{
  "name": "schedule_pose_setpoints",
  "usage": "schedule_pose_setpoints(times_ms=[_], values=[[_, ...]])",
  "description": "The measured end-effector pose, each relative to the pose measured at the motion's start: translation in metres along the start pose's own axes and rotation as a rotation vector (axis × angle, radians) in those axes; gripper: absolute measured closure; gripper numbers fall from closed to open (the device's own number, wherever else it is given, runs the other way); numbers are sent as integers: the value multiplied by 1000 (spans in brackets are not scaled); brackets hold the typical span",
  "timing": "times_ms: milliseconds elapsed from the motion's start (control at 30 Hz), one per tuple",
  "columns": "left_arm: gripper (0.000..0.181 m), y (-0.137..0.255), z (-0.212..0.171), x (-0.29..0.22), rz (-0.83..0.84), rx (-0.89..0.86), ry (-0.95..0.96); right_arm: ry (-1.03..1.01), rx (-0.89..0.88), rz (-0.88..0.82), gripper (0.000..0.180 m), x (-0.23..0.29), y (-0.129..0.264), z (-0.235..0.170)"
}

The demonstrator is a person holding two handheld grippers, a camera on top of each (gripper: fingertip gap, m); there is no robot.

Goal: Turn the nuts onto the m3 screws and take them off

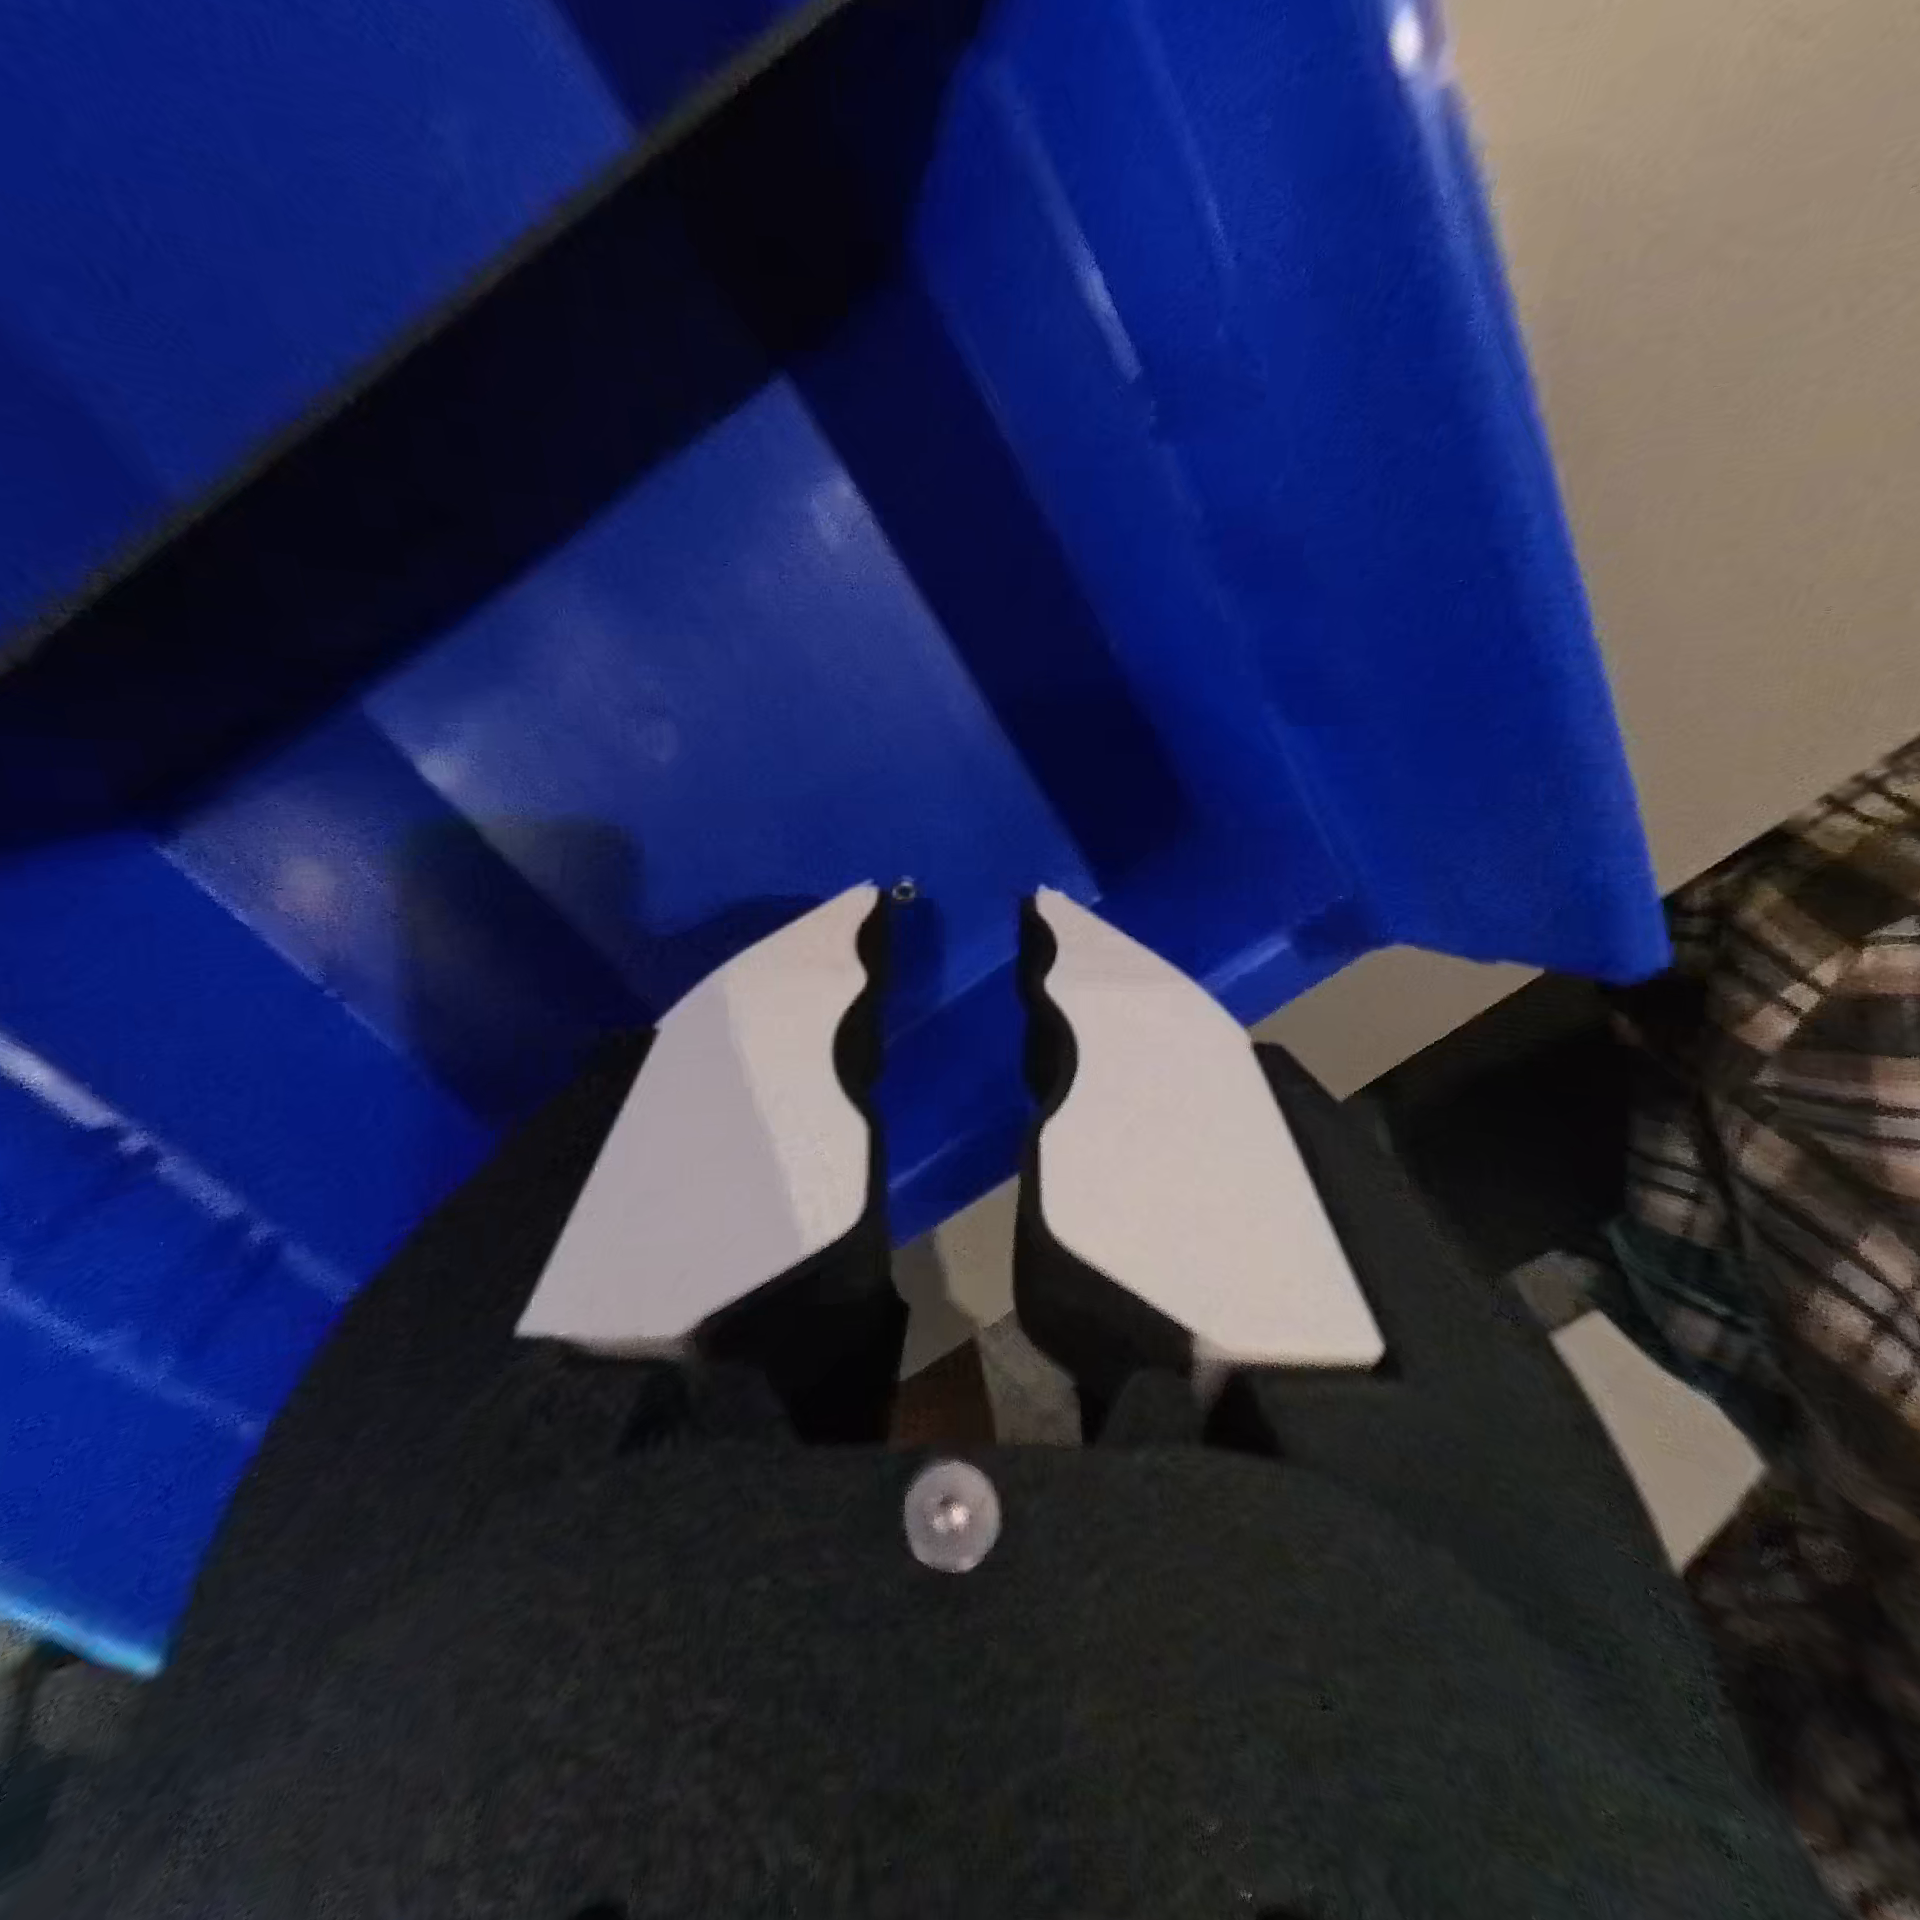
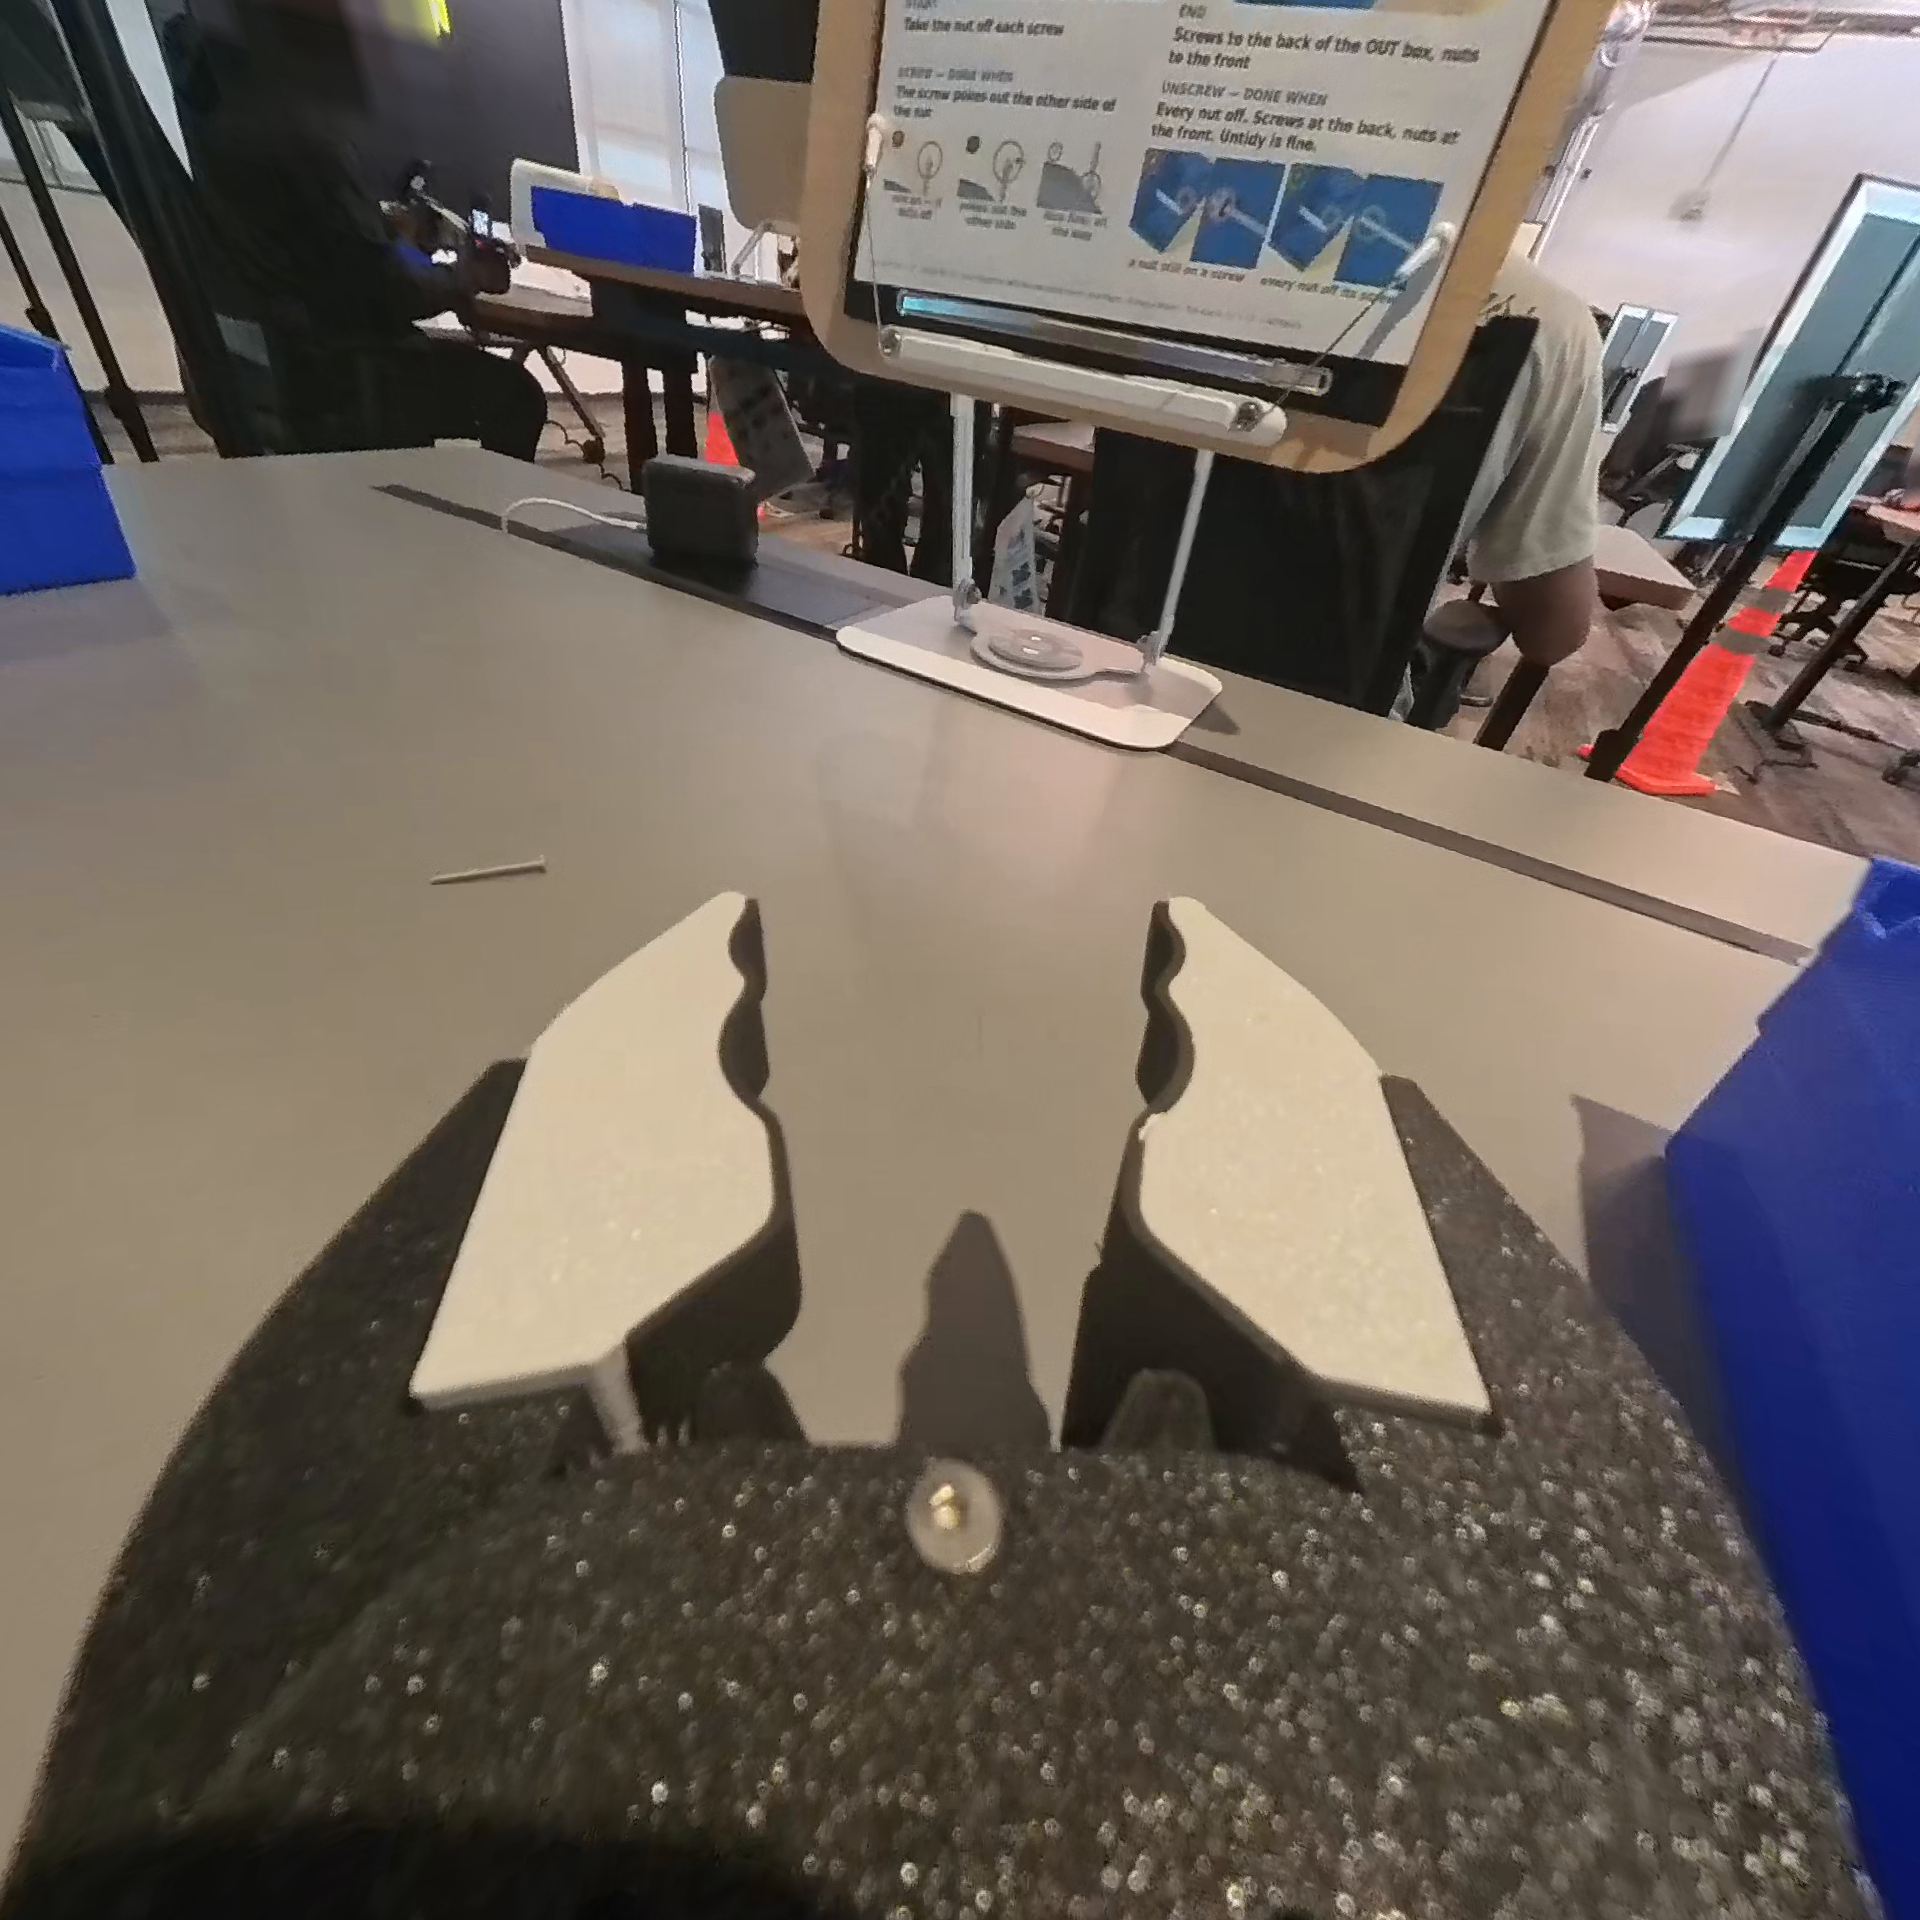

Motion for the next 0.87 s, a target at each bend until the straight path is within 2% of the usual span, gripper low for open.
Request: schedule_pose_setpoints(times_ms=[167,267,867], values=[[155,-19,-10,11,22,116,79,7,0,8,110,-1,0,2],[155,-22,-10,15,41,123,104,-2,-6,6,110,-3,1,3],[159,-33,-14,13,54,276,95,-1,-16,-1,110,-7,0,4]])
Point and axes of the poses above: each gripper's, where its closed fingertips meet, y back along the fingers, z out of its top, x = y × z across the jaws, the point moved 4 cm from there along y, back along the fingers, and after that the axes turned 11 degrees about -x, right-handed, at the moved point
